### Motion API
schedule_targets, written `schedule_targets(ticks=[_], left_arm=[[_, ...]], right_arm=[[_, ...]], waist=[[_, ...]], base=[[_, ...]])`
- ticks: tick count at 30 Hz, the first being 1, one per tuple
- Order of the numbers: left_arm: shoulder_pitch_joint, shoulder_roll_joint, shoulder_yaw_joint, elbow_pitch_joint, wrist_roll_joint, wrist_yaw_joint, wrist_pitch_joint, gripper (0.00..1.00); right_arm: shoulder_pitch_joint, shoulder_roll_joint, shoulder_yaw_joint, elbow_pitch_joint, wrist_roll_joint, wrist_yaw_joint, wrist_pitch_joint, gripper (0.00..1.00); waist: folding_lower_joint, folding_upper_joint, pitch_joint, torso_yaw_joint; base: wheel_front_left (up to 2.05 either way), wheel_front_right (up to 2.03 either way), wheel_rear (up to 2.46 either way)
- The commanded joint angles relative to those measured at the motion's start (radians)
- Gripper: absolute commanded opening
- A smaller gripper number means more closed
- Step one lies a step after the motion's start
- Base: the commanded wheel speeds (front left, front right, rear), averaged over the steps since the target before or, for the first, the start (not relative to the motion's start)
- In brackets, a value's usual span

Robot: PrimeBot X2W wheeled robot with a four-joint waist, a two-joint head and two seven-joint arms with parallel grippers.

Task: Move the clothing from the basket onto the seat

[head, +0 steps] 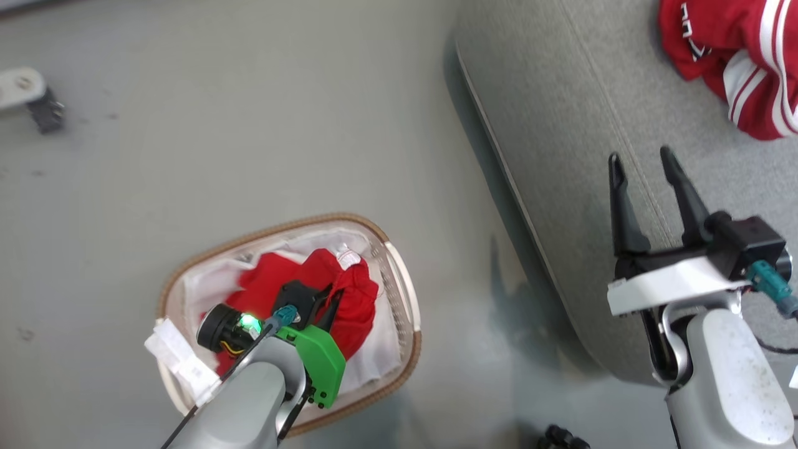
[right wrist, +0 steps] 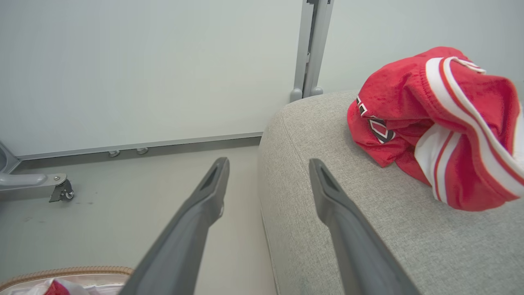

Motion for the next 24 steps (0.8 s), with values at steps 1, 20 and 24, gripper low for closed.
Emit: schedule_targets(ticks=[1,20,24], left_arm=[[0.036,0.02,0.001,-0.039,0.0,-0.003,-0.004,0.0],[-0.07,0.238,-0.05,-0.626,0.028,-0.004,0.121,0.0],[-0.158,0.258,-0.044,-0.685,0.014,-0.004,0.161,0.0]], right_arm=[[0.032,-0.005,-0.005,0.01,-0.012,-0.001,-0.002,1.0],[0.19,-0.005,0.002,0.07,-0.072,-0.001,-0.002,1.0],[0.172,-0.004,0.02,0.07,-0.073,-0.001,-0.002,1.0]], waist=[[0.0,-0.0001,-0.193,0.118],[0.0,-0.0001,-0.509,0.184],[0.0,-0.0001,-0.52,0.18]], base=[[0.0,0.0,0.0],[0.0,0.0,0.0],[0.0,0.0,0.0]])
